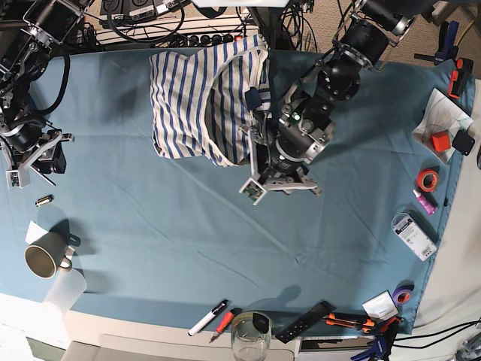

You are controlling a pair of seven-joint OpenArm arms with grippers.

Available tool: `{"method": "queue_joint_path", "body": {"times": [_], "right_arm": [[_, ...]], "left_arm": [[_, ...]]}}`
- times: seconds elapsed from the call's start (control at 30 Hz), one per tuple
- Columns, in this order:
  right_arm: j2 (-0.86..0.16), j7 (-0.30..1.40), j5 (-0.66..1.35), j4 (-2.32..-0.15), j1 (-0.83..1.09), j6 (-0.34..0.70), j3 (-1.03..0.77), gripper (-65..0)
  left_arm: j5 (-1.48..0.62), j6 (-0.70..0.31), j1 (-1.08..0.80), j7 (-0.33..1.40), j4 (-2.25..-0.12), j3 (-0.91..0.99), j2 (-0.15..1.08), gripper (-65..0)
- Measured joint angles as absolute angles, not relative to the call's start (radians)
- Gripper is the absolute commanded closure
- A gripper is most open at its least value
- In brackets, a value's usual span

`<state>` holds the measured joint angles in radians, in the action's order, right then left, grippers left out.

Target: Fold the T-shirt properly

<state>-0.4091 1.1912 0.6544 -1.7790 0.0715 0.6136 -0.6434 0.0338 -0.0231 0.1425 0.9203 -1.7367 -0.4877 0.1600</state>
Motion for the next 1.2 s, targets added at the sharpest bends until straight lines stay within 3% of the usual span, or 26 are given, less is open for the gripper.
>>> {"method": "queue_joint_path", "body": {"times": [0.13,0.57,0.7,0.93,1.0,1.13,1.2], "right_arm": [[-0.409,1.187,0.655,-1.779,0.072,0.614,-0.643,-20.5],[-0.409,1.189,0.654,-1.779,0.072,0.614,-0.643,-20.5],[-0.409,1.26,0.717,-1.779,0.072,0.613,-0.643,-20.5],[-0.409,1.326,0.81,-1.779,0.072,0.613,-0.643,-20.4],[-0.409,1.344,0.81,-1.779,0.072,0.613,-0.643,-17.0],[-0.409,1.357,0.81,-1.779,0.075,0.613,-0.643,-3.1],[-0.406,1.354,0.811,-1.779,0.081,0.612,-0.643,0.0]], "left_arm": [[0.035,0.028,0.142,0.975,-1.799,-0.442,0.161,-21.1],[0.034,0.022,-0.038,1.014,-1.979,-0.244,0.181,-18.5],[-0.011,0.026,-0.099,1.02,-2.045,-0.155,0.209,-18.4],[-0.091,0.003,-0.231,1.022,-2.145,-0.03,0.217,-3.2],[-0.092,0.003,-0.259,1.021,-2.16,-0.002,0.216,-0.2],[-0.092,0.003,-0.293,1.037,-2.179,0.043,0.216,0.0],[-0.091,0.003,-0.303,1.052,-2.18,0.056,0.216,0.0]]}}
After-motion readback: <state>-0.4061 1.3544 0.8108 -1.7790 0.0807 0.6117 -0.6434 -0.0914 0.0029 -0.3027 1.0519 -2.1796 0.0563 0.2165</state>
